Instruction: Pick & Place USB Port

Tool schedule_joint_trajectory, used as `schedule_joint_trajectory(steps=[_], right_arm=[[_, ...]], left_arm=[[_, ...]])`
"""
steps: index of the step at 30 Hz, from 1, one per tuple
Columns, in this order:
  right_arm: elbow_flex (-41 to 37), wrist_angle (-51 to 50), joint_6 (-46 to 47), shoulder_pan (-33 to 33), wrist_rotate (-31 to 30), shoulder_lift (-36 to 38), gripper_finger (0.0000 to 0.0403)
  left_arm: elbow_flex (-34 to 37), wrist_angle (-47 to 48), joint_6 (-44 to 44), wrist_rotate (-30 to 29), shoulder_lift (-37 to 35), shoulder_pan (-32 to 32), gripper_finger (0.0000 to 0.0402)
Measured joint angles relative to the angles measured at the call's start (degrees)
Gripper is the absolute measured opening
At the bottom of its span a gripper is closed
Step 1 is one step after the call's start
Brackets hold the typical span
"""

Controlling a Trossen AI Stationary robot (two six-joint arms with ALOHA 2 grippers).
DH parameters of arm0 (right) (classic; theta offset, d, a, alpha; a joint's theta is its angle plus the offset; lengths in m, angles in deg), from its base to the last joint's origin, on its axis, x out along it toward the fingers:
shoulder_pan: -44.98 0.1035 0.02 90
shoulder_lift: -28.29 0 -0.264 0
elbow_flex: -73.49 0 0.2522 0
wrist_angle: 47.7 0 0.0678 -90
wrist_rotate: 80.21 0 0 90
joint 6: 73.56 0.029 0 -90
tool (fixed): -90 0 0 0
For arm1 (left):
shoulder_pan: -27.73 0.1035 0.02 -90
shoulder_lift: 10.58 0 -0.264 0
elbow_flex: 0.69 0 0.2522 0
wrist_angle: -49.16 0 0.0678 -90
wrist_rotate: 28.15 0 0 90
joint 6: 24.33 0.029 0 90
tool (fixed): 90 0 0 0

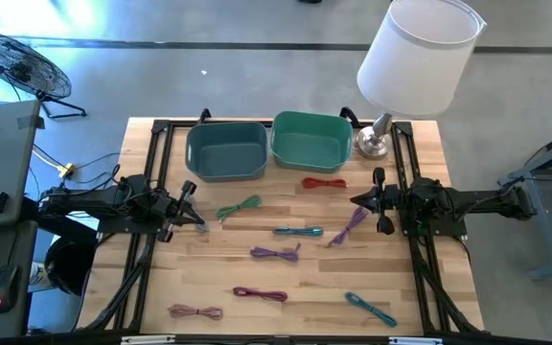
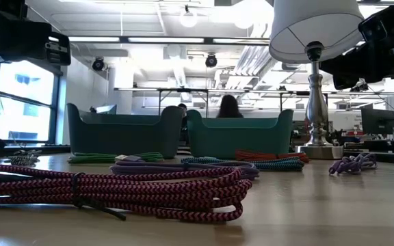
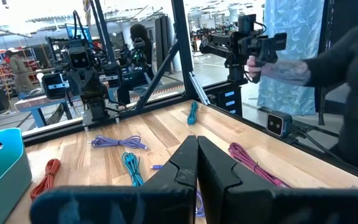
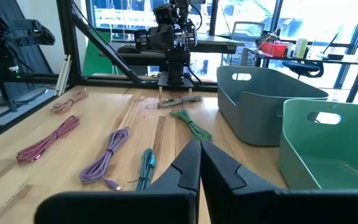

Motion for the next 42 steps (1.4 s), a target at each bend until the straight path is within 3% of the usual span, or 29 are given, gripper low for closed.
schedule_joint_trajectory(steps=[14,18,21,26,30,34,38,42], right_arm=[[0.00,1.27,2.72,0.04,0.76,-0.09,0.0003],[0.70,1.37,0.30,0.16,4.97,-0.15,0.0003],[3.30,1.64,-1.85,0.15,4.28,-0.09,0.0003],[10.24,-1.03,-4.90,0.14,2.98,-2.35,0.0017],[15.40,-4.31,-4.79,0.15,0.47,-7.78,0.0063],[22.02,-7.12,-8.08,0.39,2.08,-14.86,0.0113],[32.80,-19.69,-12.07,3.01,1.44,-22.60,0.0145],[43.36,-33.80,-13.60,7.36,-4.08,-31.37,0.0156]], left_arm=[[0.00,-0.08,-0.09,-0.60,0.00,0.00,0.0000],[0.00,0.10,-0.11,-6.41,0.00,0.01,0.0000],[0.00,0.11,-0.11,-8.55,0.00,0.01,0.0000],[0.00,0.07,0.53,-11.03,0.00,0.01,0.0000],[0.00,-0.04,2.08,-14.56,0.00,0.01,0.0000],[0.00,0.08,1.84,-15.63,0.00,0.01,0.0000],[-0.02,0.65,4.19,-15.63,0.00,0.01,0.0000],[-0.01,2.03,7.48,-16.39,0.00,0.01,0.0000]])
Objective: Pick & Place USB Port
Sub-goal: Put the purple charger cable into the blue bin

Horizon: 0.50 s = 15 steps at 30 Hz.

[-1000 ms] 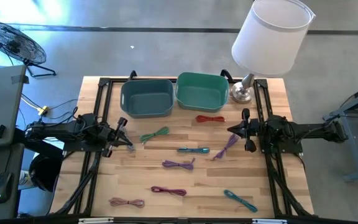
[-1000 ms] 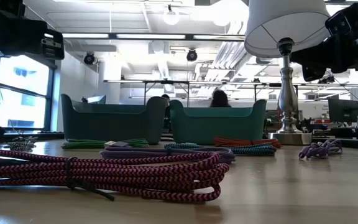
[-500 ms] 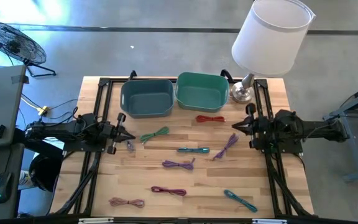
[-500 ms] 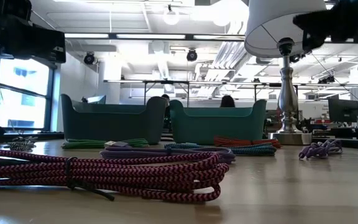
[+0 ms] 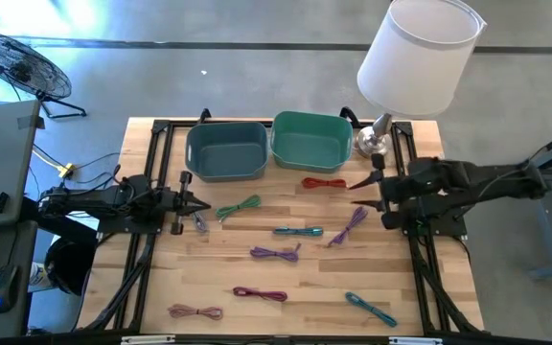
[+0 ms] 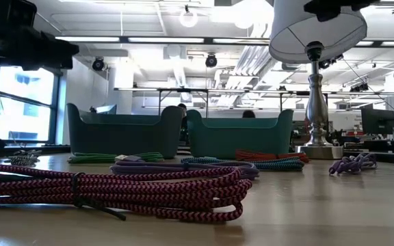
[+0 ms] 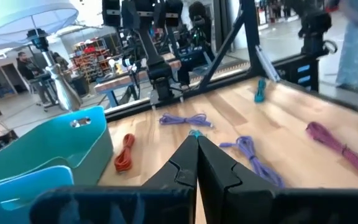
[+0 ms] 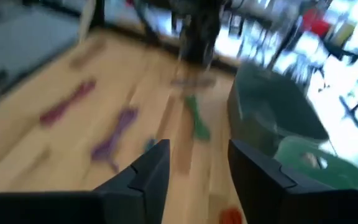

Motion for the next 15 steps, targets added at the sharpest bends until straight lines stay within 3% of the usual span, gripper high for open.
schedule_joint_trajectory(steps=[4,8,15], right_arm=[[8.61,-15.48,1.26,3.39,-6.67,-9.37,0.0156],[14.35,-28.06,8.81,4.84,-9.54,-18.49,0.0159],[15.79,-33.42,14.45,5.89,-8.74,-31.82,0.0173]], left_arm=[[0.00,0.04,0.33,-0.10,0.00,0.00,0.0000],[-0.02,0.04,0.33,0.16,0.05,-0.02,0.0003],[-0.50,0.46,-0.06,-2.56,1.88,-0.02,0.0080]])
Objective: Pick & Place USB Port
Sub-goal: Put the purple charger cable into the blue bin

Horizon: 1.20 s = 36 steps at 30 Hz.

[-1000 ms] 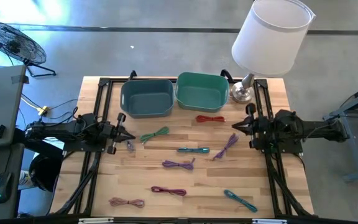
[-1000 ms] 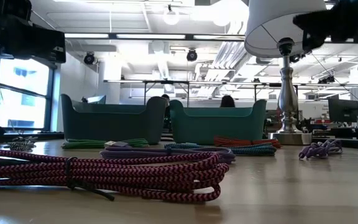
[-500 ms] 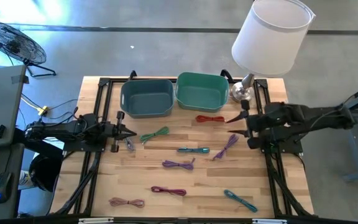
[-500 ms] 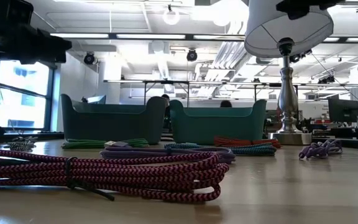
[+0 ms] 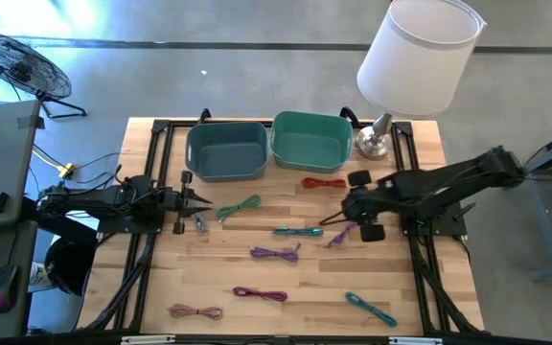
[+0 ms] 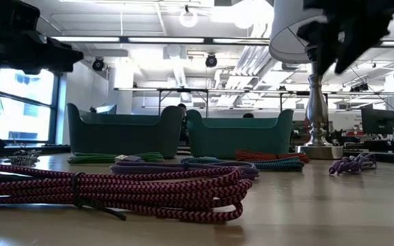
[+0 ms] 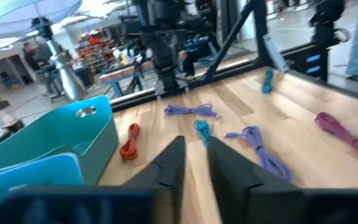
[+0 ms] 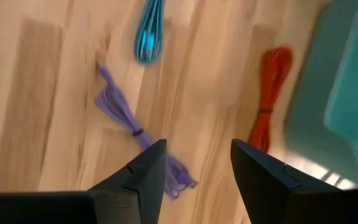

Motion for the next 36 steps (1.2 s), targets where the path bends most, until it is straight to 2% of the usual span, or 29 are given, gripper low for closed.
schedule_joint_trajectory(steps=[5,9,19,29,32,35,36], right_arm=[[-0.02,-0.87,0.10,-0.03,4.74,-7.61,0.0181],[-0.25,-1.65,-2.88,0.56,5.78,-12.83,0.0176],[-5.05,-0.13,-7.38,0.45,6.98,-22.24,0.0170],[-8.77,9.75,-11.53,-2.77,6.89,-28.90,0.0164],[-8.63,10.10,-9.83,-3.43,6.54,-29.53,0.0123],[-8.16,10.08,-6.46,-3.46,4.33,-29.78,0.0036],[-7.69,9.66,-5.08,-3.41,3.85,-30.00,0.0022]], left_arm=[[-0.02,-1.24,0.50,-0.70,0.20,0.02,0.0158],[-0.04,-2.36,1.28,-0.66,0.20,0.02,0.0193],[-0.04,-2.45,2.83,-0.54,0.20,0.02,0.0202],[-0.07,-2.53,2.89,-0.53,0.20,0.01,0.0202],[-0.07,-2.71,2.89,0.16,0.20,0.02,0.0202],[-0.07,-4.05,2.91,0.23,0.20,0.02,0.0202],[-0.07,-5.19,2.94,0.24,0.22,0.02,0.0202]])
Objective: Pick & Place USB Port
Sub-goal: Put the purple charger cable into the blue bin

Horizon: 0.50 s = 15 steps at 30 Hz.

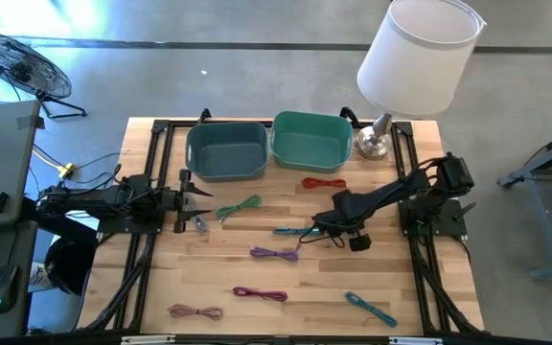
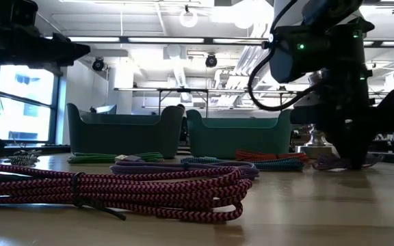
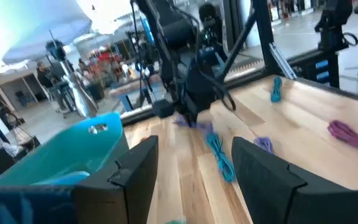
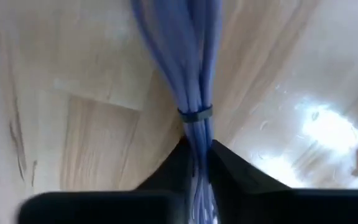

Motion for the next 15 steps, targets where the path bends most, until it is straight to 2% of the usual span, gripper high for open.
schedule_joint_trajectory(steps=[5,10,15], right_arm=[[3.47,-1.70,4.53,1.57,-3.43,0.01,0.0010],[9.12,-0.26,6.77,5.50,-11.69,2.56,0.0008],[17.78,-0.60,5.76,9.98,-18.31,3.71,0.0007]], left_arm=[[-0.02,-7.85,0.00,2.20,0.00,-0.02,0.0202],[-0.02,-14.17,-1.37,2.16,0.00,-0.02,0.0202],[-0.02,-15.55,-4.89,1.18,0.25,-0.02,0.0202]])
